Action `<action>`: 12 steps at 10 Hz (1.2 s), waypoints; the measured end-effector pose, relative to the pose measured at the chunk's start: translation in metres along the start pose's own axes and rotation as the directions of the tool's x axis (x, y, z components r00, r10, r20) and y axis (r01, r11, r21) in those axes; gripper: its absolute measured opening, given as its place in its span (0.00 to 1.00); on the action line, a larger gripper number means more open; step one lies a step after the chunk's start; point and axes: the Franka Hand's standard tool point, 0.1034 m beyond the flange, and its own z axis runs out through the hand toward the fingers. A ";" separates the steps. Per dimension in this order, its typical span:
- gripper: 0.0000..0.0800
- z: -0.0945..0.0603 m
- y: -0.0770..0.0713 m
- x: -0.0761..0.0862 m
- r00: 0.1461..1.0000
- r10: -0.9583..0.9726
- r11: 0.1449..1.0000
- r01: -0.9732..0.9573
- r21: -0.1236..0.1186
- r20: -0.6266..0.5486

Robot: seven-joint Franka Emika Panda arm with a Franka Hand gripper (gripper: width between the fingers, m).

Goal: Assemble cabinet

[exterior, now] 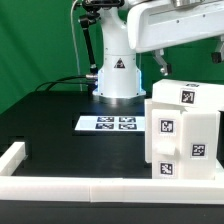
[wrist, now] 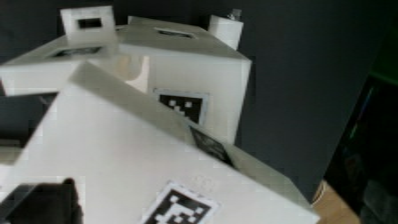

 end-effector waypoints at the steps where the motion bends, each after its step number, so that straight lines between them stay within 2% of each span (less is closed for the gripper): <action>1: 1.00 0.000 0.002 0.001 0.998 -0.066 0.998 0.066 -0.003 -0.006; 3: 1.00 0.001 0.003 0.000 0.976 -0.217 0.976 0.217 -0.006 -0.002; 5: 1.00 0.004 0.009 0.010 0.843 -0.538 0.842 0.538 -0.028 0.014; 7: 1.00 0.007 0.014 0.018 0.739 -0.674 0.738 0.674 -0.031 0.025; 9: 1.00 0.009 0.022 0.025 0.721 -0.692 0.721 0.693 -0.024 0.029; 12: 1.00 0.019 0.023 0.025 0.741 -0.671 0.741 0.671 -0.028 0.026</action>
Offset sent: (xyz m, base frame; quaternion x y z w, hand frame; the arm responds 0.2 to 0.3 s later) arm 0.0168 -0.0001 -0.0013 -0.0241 0.0184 -0.4204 0.9068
